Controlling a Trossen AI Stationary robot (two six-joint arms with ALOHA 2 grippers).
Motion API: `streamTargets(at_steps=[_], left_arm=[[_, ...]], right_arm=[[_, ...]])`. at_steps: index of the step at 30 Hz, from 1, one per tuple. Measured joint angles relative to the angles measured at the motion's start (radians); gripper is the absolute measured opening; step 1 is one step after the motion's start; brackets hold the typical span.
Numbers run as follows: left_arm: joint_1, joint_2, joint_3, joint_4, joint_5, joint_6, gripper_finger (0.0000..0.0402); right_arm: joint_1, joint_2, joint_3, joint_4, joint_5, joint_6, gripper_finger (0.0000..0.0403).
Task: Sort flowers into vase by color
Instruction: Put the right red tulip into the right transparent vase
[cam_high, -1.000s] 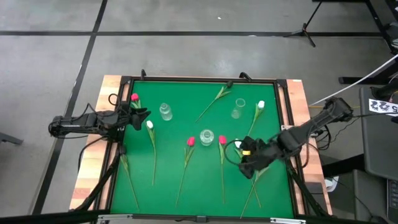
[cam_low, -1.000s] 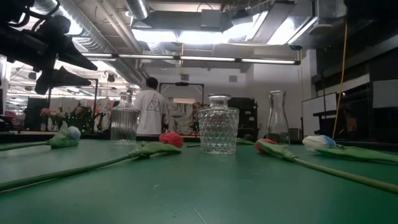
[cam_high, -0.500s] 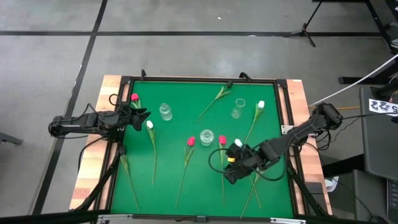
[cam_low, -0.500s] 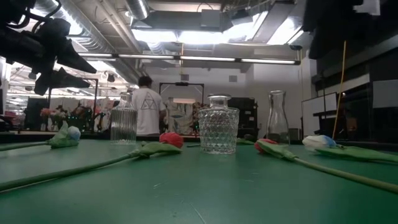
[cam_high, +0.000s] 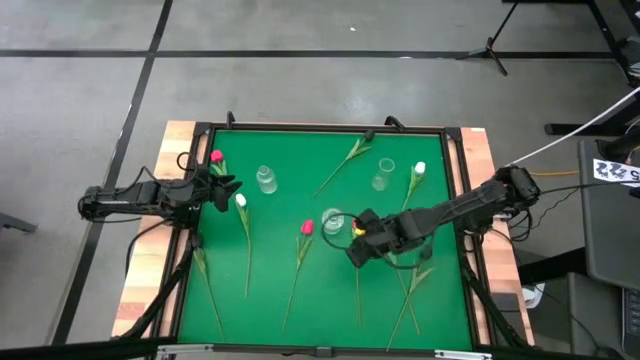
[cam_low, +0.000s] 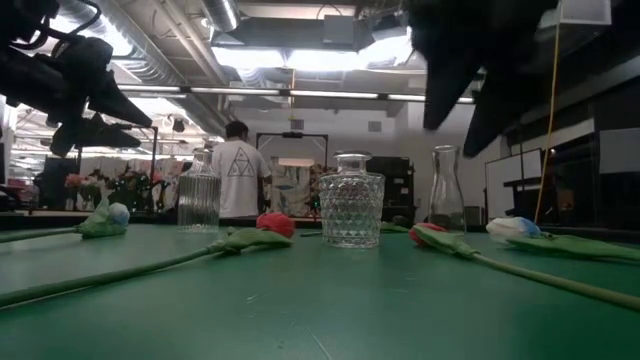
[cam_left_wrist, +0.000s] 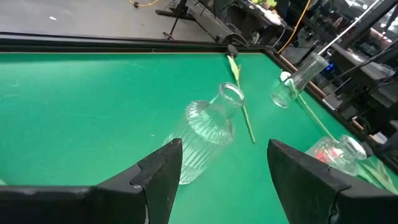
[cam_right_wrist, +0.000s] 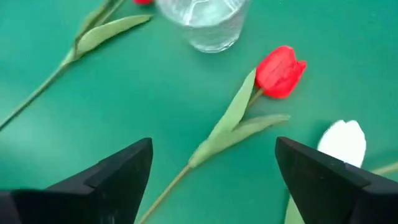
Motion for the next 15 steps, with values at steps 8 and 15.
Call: streamTargets(at_steps=[8, 15], left_arm=[[0.0, 0.001, 0.0, -0.018, 0.0, -0.002, 0.023], [0.0, 0.002, 0.0, -0.021, 0.0, 0.003, 0.023]], right_arm=[[-0.043, 0.1, -0.001, 0.046, -0.046, -0.022, 0.032], [-0.043, 0.186, -0.001, 0.078, -0.092, -0.013, 0.0319]])
